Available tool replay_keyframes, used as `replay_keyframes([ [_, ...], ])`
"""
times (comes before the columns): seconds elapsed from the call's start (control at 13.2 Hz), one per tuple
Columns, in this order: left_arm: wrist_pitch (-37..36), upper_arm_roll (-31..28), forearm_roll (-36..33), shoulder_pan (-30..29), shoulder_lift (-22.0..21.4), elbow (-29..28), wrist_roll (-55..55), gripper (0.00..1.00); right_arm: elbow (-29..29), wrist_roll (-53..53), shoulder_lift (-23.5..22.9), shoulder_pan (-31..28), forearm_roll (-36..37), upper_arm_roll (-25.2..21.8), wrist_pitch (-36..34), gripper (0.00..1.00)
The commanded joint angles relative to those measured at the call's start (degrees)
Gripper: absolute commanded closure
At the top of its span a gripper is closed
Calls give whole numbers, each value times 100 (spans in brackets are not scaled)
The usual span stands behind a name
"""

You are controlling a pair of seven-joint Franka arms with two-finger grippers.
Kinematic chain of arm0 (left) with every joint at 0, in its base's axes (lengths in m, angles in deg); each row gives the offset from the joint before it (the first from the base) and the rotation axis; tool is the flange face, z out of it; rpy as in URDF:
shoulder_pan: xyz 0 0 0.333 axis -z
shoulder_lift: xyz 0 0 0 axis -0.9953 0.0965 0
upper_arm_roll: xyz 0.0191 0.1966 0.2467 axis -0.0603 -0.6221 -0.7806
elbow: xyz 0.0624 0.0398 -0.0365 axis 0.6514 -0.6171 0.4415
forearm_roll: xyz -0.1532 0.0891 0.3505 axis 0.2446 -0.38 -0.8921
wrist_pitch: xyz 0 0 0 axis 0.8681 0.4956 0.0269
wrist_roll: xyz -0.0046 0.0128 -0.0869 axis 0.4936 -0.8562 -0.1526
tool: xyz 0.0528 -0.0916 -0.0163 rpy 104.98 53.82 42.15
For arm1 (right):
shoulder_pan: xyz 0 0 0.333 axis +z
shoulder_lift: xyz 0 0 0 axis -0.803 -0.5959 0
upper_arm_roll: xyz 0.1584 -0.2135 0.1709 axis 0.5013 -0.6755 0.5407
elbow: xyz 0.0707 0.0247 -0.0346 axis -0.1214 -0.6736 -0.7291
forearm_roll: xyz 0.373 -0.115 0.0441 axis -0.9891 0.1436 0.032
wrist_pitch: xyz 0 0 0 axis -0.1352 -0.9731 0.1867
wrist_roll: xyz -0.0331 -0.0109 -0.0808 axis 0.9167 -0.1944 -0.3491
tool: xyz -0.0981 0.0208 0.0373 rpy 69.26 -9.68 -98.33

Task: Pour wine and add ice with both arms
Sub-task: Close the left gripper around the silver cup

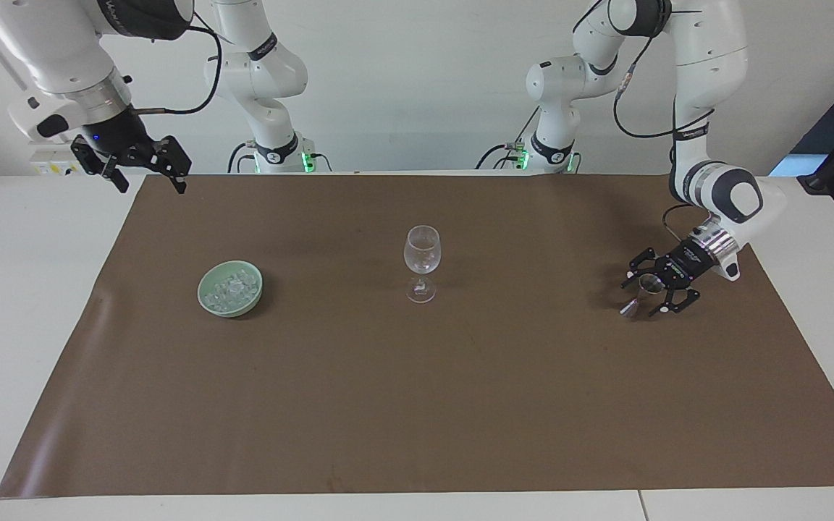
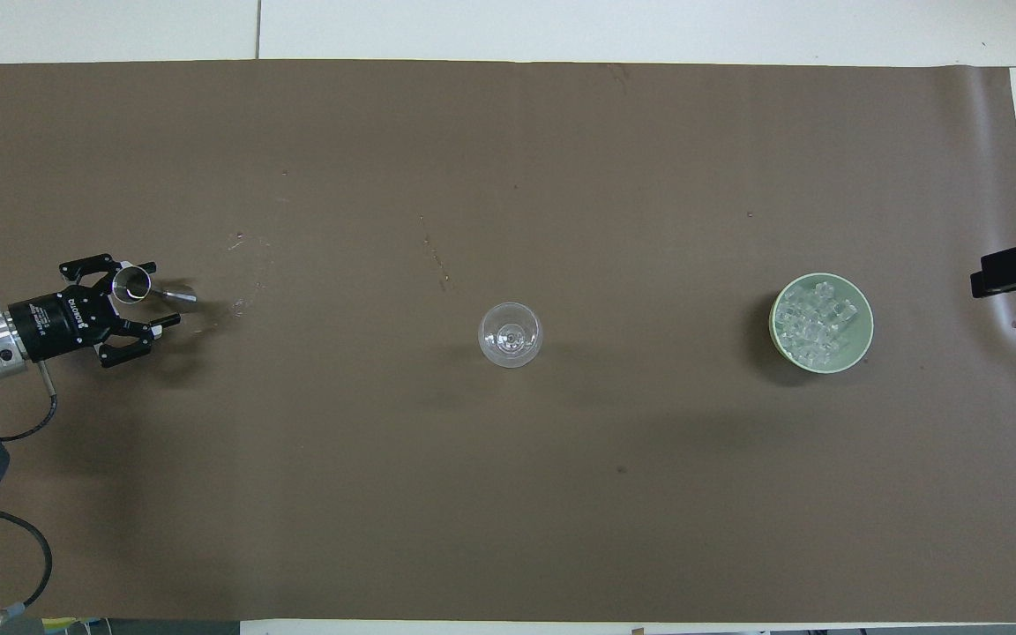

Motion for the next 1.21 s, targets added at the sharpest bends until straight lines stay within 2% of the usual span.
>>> replay_keyframes([
  [0.0, -128, -22, 182, -92, -223, -154, 65, 100, -75, 76, 73, -36, -54, 10, 25, 0],
  [0.3, -295, -30, 217, -144, -241, -162, 74, 100, -75, 76, 73, -36, -54, 10, 25, 0],
  [0.61, -655, -48, 217, -206, -504, -197, 83, 100, -75, 76, 73, -36, -54, 10, 25, 0],
  [0.76, -848, -48, 217, -180, -732, -276, 74, 100, -75, 85, 73, -36, -54, 10, 25, 0],
  [0.91, -876, -30, 217, -57, -1179, -512, -5, 100, -75, 76, 73, -36, -54, 10, 25, 0],
  [1.14, -727, -39, 217, 670, -1699, -601, -584, 100, -75, 76, 73, -36, -54, 10, 25, 0],
])
